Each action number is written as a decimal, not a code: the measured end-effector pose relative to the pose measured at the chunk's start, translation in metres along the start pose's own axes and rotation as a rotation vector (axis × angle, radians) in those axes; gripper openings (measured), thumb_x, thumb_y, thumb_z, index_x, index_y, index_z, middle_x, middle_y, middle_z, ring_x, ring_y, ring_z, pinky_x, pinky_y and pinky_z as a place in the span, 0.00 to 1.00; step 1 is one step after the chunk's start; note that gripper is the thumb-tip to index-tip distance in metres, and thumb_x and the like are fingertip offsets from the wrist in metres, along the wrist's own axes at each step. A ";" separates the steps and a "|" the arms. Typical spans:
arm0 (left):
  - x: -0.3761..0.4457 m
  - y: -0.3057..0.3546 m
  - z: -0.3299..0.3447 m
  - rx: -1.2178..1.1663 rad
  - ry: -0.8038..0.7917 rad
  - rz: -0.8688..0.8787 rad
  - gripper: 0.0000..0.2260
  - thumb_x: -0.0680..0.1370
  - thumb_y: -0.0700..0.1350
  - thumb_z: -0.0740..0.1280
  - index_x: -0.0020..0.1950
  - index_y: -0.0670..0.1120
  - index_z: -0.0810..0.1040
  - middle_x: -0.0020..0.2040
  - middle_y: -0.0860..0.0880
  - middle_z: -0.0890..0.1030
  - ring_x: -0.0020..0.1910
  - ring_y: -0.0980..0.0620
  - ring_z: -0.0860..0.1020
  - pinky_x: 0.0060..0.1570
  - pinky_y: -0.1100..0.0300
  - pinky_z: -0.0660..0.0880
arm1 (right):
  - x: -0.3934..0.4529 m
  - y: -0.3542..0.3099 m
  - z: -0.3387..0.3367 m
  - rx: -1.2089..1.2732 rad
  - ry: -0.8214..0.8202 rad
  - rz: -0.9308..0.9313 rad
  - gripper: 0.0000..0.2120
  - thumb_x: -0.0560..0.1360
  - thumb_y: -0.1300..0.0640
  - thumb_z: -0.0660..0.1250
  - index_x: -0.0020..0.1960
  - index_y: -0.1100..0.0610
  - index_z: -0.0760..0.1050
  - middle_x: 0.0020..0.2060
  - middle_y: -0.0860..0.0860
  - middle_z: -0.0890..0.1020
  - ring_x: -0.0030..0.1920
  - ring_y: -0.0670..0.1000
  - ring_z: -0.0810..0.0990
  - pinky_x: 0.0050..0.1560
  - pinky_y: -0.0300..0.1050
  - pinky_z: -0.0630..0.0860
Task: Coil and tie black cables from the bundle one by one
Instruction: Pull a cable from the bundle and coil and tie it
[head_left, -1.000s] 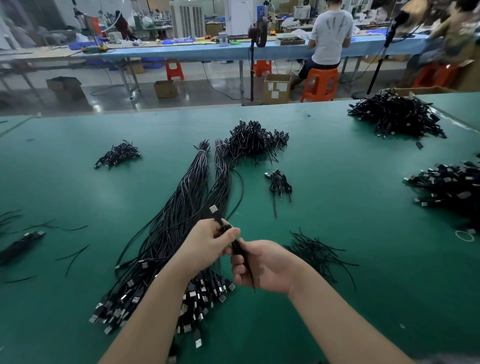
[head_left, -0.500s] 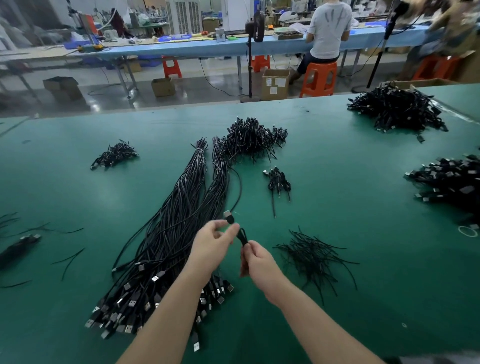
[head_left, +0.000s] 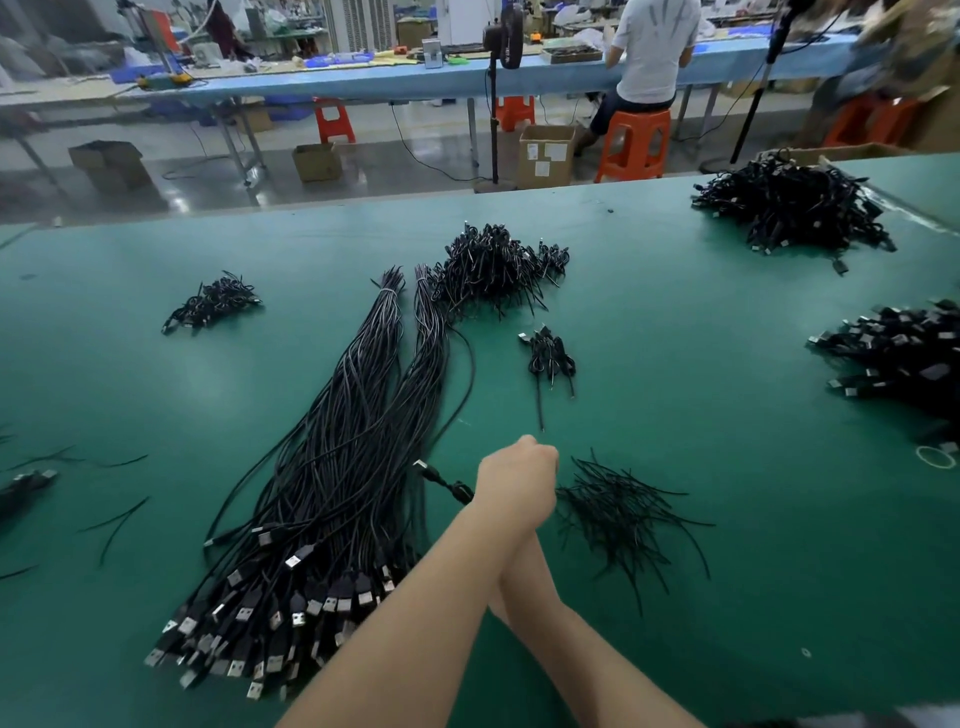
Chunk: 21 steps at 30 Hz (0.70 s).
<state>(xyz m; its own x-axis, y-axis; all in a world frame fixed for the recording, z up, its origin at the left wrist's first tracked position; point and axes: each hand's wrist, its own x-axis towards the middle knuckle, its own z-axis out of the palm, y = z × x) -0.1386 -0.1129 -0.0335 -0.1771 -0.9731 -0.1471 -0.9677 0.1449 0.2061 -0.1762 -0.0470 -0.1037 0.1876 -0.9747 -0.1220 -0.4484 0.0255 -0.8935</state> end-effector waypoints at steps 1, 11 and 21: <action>0.003 -0.001 0.004 0.003 -0.022 -0.013 0.09 0.81 0.40 0.64 0.60 0.46 0.79 0.58 0.46 0.76 0.51 0.43 0.80 0.44 0.54 0.73 | 0.001 0.001 -0.003 -0.055 0.087 -0.054 0.14 0.79 0.69 0.62 0.43 0.51 0.73 0.38 0.47 0.77 0.34 0.42 0.78 0.35 0.33 0.74; 0.009 -0.017 0.022 -0.068 -0.040 -0.044 0.07 0.83 0.48 0.64 0.58 0.52 0.81 0.55 0.49 0.75 0.47 0.44 0.79 0.44 0.55 0.72 | 0.011 0.000 -0.010 -0.760 -0.312 -0.309 0.25 0.62 0.45 0.72 0.39 0.53 0.56 0.32 0.49 0.67 0.39 0.47 0.59 0.45 0.41 0.46; 0.014 -0.012 0.022 -0.068 -0.026 -0.001 0.05 0.81 0.41 0.65 0.52 0.49 0.80 0.52 0.48 0.76 0.45 0.44 0.79 0.42 0.55 0.74 | 0.009 0.028 0.009 -0.606 0.007 -0.298 0.15 0.77 0.59 0.65 0.40 0.40 0.67 0.38 0.38 0.72 0.36 0.37 0.70 0.40 0.35 0.72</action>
<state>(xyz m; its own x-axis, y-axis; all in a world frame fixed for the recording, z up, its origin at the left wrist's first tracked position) -0.1335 -0.1245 -0.0595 -0.1815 -0.9682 -0.1723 -0.9536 0.1305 0.2712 -0.1791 -0.0526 -0.1336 0.3744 -0.9222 0.0964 -0.7897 -0.3717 -0.4880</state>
